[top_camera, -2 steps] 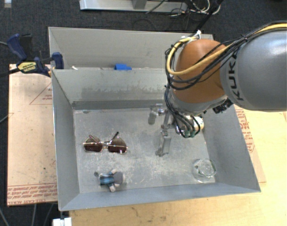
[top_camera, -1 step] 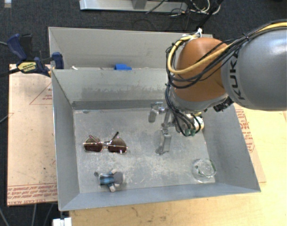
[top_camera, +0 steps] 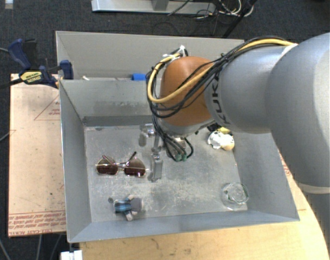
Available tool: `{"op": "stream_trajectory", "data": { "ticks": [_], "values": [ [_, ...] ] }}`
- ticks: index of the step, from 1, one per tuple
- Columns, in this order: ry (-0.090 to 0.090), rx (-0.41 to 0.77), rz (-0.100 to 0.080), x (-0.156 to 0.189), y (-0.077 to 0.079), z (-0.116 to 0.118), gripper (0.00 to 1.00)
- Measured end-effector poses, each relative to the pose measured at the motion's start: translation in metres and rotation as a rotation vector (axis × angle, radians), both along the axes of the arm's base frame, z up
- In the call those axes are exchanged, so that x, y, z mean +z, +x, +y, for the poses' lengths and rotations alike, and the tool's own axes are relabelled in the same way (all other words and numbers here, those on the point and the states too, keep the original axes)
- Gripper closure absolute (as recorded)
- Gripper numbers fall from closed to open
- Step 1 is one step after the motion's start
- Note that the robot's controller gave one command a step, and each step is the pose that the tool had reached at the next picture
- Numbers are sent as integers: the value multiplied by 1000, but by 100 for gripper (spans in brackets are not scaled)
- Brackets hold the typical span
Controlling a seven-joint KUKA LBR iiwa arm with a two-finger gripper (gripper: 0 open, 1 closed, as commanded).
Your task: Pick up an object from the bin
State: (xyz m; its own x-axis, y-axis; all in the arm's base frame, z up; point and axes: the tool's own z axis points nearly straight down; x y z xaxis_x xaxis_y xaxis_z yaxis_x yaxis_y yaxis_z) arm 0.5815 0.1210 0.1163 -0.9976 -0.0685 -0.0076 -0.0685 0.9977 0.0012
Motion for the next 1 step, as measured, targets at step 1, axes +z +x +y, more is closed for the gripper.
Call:
{"op": "stream_trajectory", "data": {
  "ticks": [1],
  "values": [
    [-2,52,13,-8,-2,36,0]
  ]
}}
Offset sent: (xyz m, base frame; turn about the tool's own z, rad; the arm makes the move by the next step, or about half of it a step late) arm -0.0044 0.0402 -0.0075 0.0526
